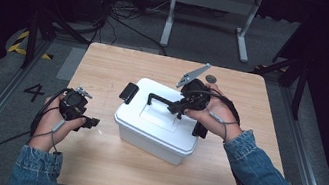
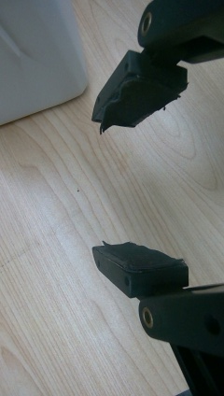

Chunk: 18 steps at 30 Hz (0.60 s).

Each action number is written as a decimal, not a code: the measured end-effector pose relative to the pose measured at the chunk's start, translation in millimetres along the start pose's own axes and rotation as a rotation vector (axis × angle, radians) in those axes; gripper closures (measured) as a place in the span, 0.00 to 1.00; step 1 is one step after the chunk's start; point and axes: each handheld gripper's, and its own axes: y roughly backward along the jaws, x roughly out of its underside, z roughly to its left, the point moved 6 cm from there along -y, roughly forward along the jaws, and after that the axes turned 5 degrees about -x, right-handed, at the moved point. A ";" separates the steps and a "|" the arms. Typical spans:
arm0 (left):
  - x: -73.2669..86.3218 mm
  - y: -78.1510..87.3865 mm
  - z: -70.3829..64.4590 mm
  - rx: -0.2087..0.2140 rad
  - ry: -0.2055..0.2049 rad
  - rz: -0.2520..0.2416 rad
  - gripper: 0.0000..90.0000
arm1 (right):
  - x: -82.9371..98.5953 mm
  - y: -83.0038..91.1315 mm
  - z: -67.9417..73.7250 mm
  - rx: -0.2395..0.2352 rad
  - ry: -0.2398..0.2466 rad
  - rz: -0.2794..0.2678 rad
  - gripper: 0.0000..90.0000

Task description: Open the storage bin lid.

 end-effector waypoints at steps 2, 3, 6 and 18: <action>0.1 -0.1 -0.1 0.000 0.000 0.001 0.35 | -0.3 -0.1 -0.1 -0.003 0.013 -0.001 0.93; 0.1 -0.1 0.0 -0.002 0.000 0.001 0.35 | -0.3 0.0 0.1 -0.005 0.018 -0.001 0.93; 0.2 -0.5 0.5 -0.003 -0.002 0.001 0.35 | -0.7 0.1 0.5 -0.004 0.024 0.003 0.94; 0.4 -1.0 0.9 -0.004 -0.003 0.002 0.35 | -7.0 5.0 2.2 -0.005 0.040 -0.011 0.94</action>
